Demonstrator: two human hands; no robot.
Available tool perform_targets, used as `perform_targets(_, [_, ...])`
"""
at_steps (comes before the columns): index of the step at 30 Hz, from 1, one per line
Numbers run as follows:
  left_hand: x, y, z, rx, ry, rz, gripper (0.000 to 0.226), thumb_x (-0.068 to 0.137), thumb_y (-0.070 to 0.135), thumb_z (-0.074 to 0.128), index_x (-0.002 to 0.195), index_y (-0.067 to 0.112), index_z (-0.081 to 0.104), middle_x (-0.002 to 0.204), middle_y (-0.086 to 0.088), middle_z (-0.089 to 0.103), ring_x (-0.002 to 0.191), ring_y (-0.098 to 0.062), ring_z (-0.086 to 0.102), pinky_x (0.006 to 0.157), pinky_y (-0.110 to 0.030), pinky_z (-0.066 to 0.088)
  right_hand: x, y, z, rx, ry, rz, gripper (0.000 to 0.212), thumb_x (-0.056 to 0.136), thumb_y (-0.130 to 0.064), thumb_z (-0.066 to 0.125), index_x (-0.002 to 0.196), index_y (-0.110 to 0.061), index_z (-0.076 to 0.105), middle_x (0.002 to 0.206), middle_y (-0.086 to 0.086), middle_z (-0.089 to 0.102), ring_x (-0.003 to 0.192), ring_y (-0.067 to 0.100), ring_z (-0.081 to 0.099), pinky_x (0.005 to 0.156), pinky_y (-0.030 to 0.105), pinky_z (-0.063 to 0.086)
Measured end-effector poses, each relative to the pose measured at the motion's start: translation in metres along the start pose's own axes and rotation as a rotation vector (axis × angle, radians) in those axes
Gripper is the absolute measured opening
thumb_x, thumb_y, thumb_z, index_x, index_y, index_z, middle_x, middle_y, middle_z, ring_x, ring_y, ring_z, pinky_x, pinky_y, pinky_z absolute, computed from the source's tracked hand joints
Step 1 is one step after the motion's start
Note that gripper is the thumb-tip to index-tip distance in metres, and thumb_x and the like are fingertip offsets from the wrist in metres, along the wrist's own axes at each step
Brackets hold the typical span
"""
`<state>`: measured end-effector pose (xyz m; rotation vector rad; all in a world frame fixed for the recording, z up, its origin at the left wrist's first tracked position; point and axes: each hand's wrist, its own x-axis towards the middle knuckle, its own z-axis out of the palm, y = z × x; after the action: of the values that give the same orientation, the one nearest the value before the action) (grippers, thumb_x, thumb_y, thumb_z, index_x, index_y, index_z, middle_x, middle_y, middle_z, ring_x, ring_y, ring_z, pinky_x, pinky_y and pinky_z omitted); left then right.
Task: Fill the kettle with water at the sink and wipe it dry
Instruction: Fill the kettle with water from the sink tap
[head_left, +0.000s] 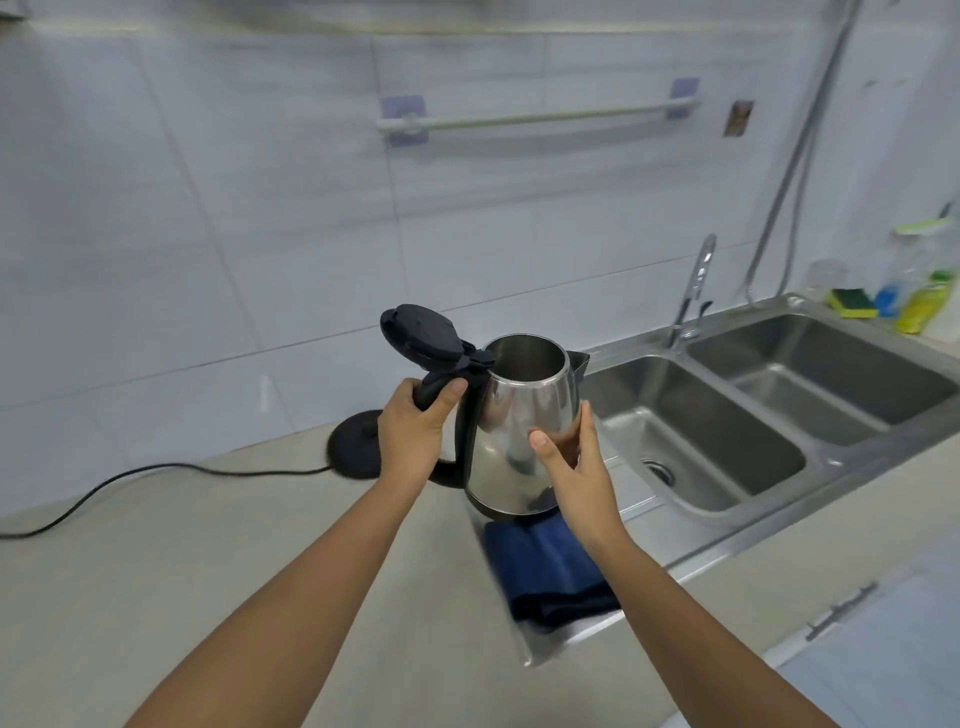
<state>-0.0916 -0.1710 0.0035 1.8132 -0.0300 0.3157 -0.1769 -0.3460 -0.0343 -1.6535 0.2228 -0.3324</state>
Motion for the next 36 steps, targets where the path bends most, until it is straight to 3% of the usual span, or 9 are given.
perform_targets(4, [0.006, 0.014, 0.065, -0.029, -0.054, 0.017, 0.046, 0.081, 0.059, 0.065, 0.083, 0.014, 0.057, 0.081, -0.002, 0.066, 0.074, -0.014, 0.061, 0.061, -0.022, 0.041, 0.029, 0.004, -0.053, 0.007, 0.052, -0.003, 0.108, 0.068, -0.08, 0.063, 0.154, -0.043, 0.009, 0.139, -0.012, 0.055, 0.131, 0.006, 0.047, 0.11, 0.032, 0.038])
perform_targets(7, [0.008, 0.025, 0.131, -0.041, -0.063, -0.007, 0.047, 0.08, 0.06, 0.066, 0.079, 0.014, 0.055, 0.075, 0.0, 0.062, 0.067, -0.013, 0.056, 0.059, -0.025, 0.04, 0.063, 0.015, -0.11, -0.028, 0.062, 0.021, 0.11, 0.066, -0.083, 0.06, 0.154, -0.044, 0.008, 0.144, -0.015, 0.049, 0.134, 0.005, 0.042, 0.098, 0.015, 0.033])
perform_targets(11, [0.009, 0.03, 0.21, -0.009, -0.061, -0.047, 0.043, 0.081, 0.059, 0.066, 0.074, 0.018, 0.053, 0.072, -0.001, 0.062, 0.066, -0.014, 0.055, 0.057, -0.027, 0.038, 0.1, 0.034, -0.176, -0.037, 0.043, 0.054, 0.108, 0.066, -0.081, 0.062, 0.153, -0.044, 0.01, 0.132, -0.035, 0.049, 0.133, 0.006, 0.043, 0.107, 0.028, 0.035])
perform_targets(14, [0.01, 0.034, 0.259, 0.008, -0.048, -0.084, 0.042, 0.081, 0.057, 0.066, 0.075, 0.017, 0.055, 0.072, 0.0, 0.062, 0.065, -0.013, 0.057, 0.055, -0.024, 0.037, 0.126, 0.044, -0.216, -0.063, 0.013, 0.083, 0.109, 0.069, -0.079, 0.063, 0.155, -0.04, 0.009, 0.149, -0.02, 0.041, 0.137, 0.006, 0.039, 0.112, 0.032, 0.034])
perform_targets(17, [0.011, 0.031, 0.298, 0.007, -0.03, -0.134, 0.044, 0.082, 0.055, 0.067, 0.078, 0.012, 0.057, 0.071, -0.001, 0.063, 0.064, -0.014, 0.057, 0.056, -0.024, 0.043, 0.15, 0.056, -0.248, -0.079, -0.006, 0.118, 0.109, 0.07, -0.077, 0.064, 0.155, -0.037, 0.01, 0.133, -0.028, 0.053, 0.132, 0.004, 0.046, 0.109, 0.03, 0.037])
perform_targets(20, [0.016, 0.028, 0.325, 0.004, -0.02, -0.18, 0.042, 0.082, 0.052, 0.069, 0.071, 0.014, 0.053, 0.064, 0.001, 0.057, 0.061, -0.018, 0.055, 0.059, -0.034, 0.043, 0.17, 0.068, -0.267, -0.117, -0.038, 0.129, 0.102, 0.074, -0.073, 0.064, 0.155, -0.036, 0.014, 0.124, -0.021, 0.062, 0.123, 0.003, 0.053, 0.108, 0.034, 0.041])
perform_targets(23, [0.026, 0.025, 0.344, 0.034, -0.026, -0.181, 0.042, 0.082, 0.051, 0.07, 0.069, 0.016, 0.051, 0.063, 0.004, 0.055, 0.059, -0.013, 0.052, 0.055, -0.028, 0.037, 0.185, 0.077, -0.276, -0.102, -0.051, 0.16, 0.105, 0.073, -0.074, 0.064, 0.155, -0.034, 0.013, 0.133, -0.01, 0.059, 0.127, 0.01, 0.052, 0.11, 0.037, 0.04])
perform_targets(31, [0.049, 0.016, 0.379, 0.078, -0.071, -0.201, 0.045, 0.081, 0.055, 0.068, 0.07, 0.014, 0.052, 0.065, 0.002, 0.055, 0.059, -0.012, 0.051, 0.055, -0.027, 0.035, 0.219, 0.098, -0.287, -0.072, -0.045, 0.208, 0.099, 0.075, -0.07, 0.066, 0.154, -0.035, 0.018, 0.147, -0.006, 0.05, 0.133, 0.013, 0.048, 0.112, 0.044, 0.039])
perform_targets(36, [0.065, 0.008, 0.398, 0.085, -0.069, -0.22, 0.054, 0.082, 0.055, 0.066, 0.077, 0.002, 0.058, 0.068, -0.004, 0.059, 0.064, -0.018, 0.055, 0.057, -0.028, 0.039, 0.244, 0.11, -0.298, -0.093, -0.054, 0.212, 0.082, 0.076, -0.075, 0.06, 0.147, -0.043, 0.032, 0.13, -0.016, 0.061, 0.121, 0.006, 0.057, 0.106, 0.041, 0.046])
